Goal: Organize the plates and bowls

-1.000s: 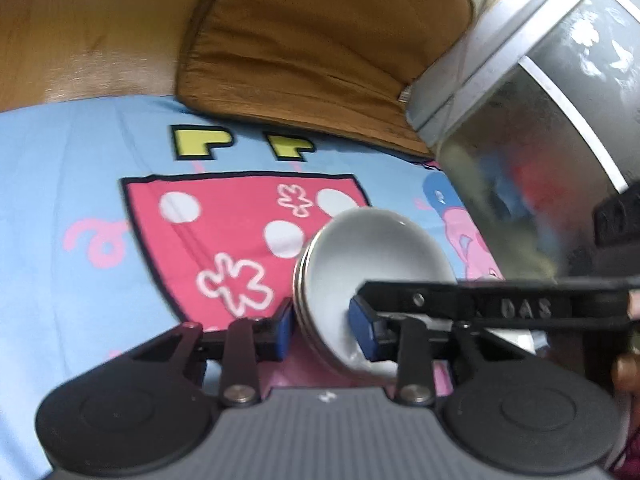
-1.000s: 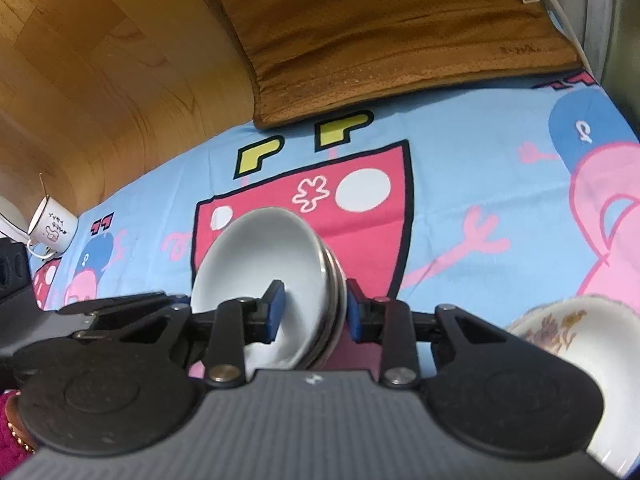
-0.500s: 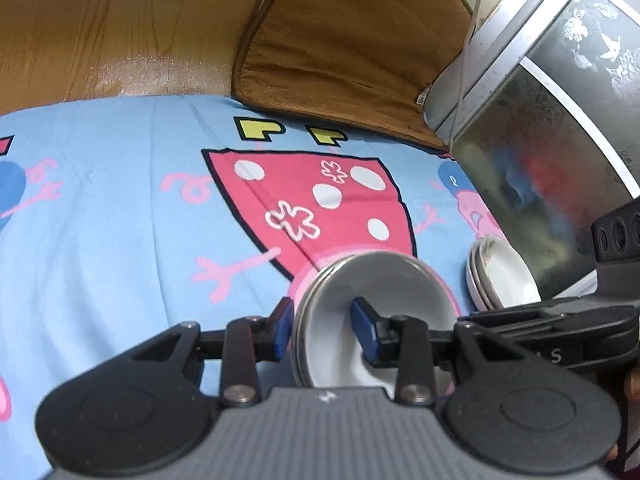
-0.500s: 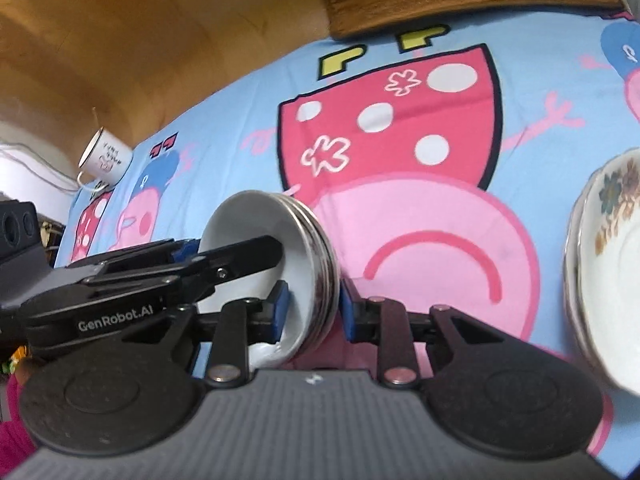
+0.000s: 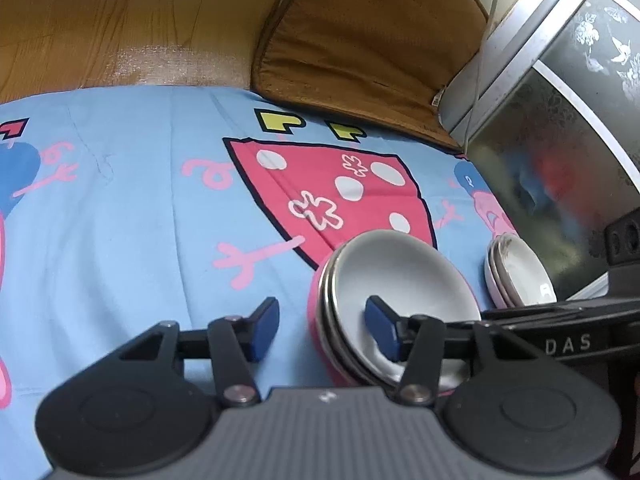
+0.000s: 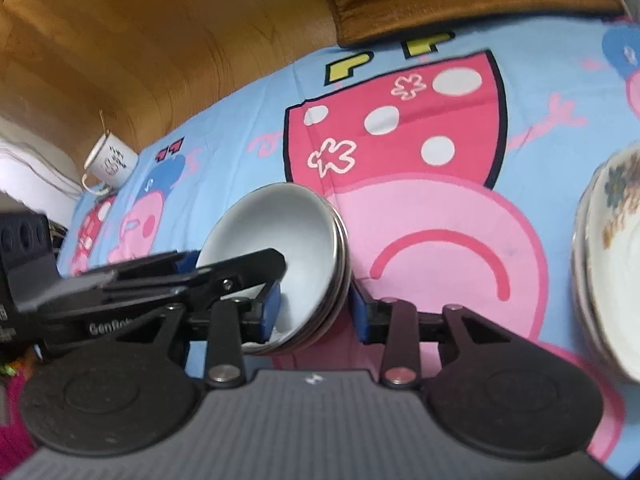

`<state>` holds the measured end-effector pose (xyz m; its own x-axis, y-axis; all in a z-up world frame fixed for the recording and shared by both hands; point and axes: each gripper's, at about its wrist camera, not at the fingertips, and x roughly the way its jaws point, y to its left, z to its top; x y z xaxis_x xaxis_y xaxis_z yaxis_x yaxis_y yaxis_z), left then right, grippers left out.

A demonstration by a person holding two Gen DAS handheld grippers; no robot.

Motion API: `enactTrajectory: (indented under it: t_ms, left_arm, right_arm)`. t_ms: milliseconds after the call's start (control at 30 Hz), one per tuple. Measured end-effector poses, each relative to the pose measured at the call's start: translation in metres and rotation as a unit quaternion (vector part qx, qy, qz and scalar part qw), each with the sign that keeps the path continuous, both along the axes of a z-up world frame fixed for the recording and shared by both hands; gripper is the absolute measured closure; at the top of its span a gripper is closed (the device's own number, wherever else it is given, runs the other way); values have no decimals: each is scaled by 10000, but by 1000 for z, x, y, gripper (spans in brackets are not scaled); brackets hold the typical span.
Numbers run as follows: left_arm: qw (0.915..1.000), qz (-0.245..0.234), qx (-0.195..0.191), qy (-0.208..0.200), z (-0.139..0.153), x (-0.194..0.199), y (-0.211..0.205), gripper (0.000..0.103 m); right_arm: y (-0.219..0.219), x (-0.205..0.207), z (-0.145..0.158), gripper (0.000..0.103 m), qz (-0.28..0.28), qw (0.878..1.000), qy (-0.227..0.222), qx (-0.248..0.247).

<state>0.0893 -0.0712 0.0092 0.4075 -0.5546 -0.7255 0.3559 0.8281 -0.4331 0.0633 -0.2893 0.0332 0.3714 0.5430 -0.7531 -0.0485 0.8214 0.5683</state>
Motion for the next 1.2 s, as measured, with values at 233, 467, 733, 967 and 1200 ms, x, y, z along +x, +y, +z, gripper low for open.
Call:
enactTrajectory:
  t_ms: [233,467,733,967,1200]
  left_arm:
    - [9999,-20,-37,113,8,-1,-10,73]
    - [9999,-26,-76,-74,27,-4,-14,73]
    - [9991,-314,-60,-286,54,-3,-49,73]
    - [9962,-813,-139,-284,67,2,-108,72]
    - [9923,-1225,-166,-36,57,7,-167,72]
  right_arm:
    - [-1,-6,2,67,-167,9998,13,63]
    - [-10,-15,14,69,-325,9993,-161,133]
    - [-38,-22,38,69,-580,9975,-396,115]
    - [-89,-38,54,69,-1089,9932,-412,-39]
    - [-137,-50,49,70,-1549,9874,-272,-166]
